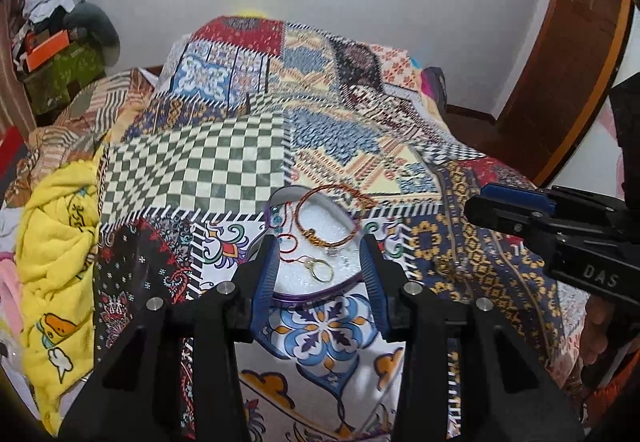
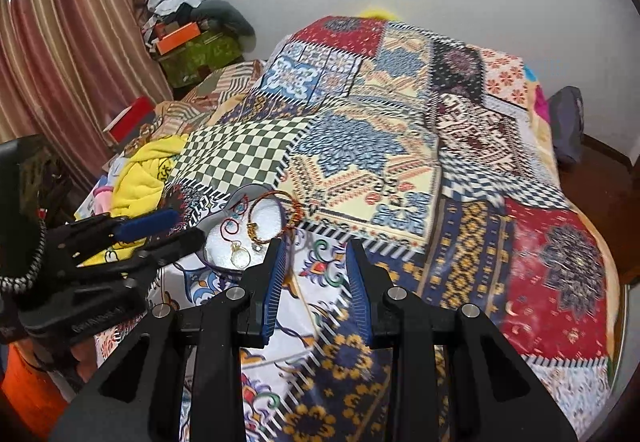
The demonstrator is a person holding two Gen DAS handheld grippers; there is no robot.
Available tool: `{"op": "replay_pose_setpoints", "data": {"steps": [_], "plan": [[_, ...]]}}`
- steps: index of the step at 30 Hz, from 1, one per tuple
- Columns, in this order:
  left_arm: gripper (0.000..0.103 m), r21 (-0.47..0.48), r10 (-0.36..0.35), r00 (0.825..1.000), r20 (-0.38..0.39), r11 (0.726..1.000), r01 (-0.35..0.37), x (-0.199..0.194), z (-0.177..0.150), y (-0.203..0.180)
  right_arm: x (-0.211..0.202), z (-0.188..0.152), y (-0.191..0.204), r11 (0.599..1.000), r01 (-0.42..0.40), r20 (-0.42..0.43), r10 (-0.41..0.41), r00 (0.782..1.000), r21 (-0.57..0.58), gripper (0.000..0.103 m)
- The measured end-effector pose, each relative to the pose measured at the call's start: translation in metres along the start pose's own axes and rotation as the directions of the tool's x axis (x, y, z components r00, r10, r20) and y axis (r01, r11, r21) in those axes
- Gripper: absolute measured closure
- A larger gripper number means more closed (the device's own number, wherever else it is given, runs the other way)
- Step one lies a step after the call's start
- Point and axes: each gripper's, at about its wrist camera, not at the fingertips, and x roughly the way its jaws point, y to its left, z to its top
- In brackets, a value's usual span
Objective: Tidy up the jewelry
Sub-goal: 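Move both grippers back to the jewelry on the blue quilt patch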
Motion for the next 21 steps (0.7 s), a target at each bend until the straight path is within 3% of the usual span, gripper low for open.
{"op": "replay_pose_setpoints", "data": {"steps": [5, 12, 21], "plan": [[0.062, 0.038, -0.009, 1.000, 0.007, 0.999, 0.008, -0.010, -0.004, -0.016, -0.016, -0.013, -0.014, 0.999, 0.040, 0.003, -0.041, 0.999, 0.020, 0.075], [0.062, 0.065, -0.044, 0.997, -0.058, 0.997, 0.048, 0.005, -0.023, -0.042, -0.023, -0.039, -0.037, 0.996, 0.064, -0.040, -0.062, 0.997, 0.068, 0.075], [0.062, 0.045, -0.097, 0.981, -0.167, 0.993, 0.106, 0.032, -0.058, -0.058, -0.007, -0.082, -0.047, 0.993, 0.026, -0.155, -0.008, 0.988, 0.117, 0.075]]}}
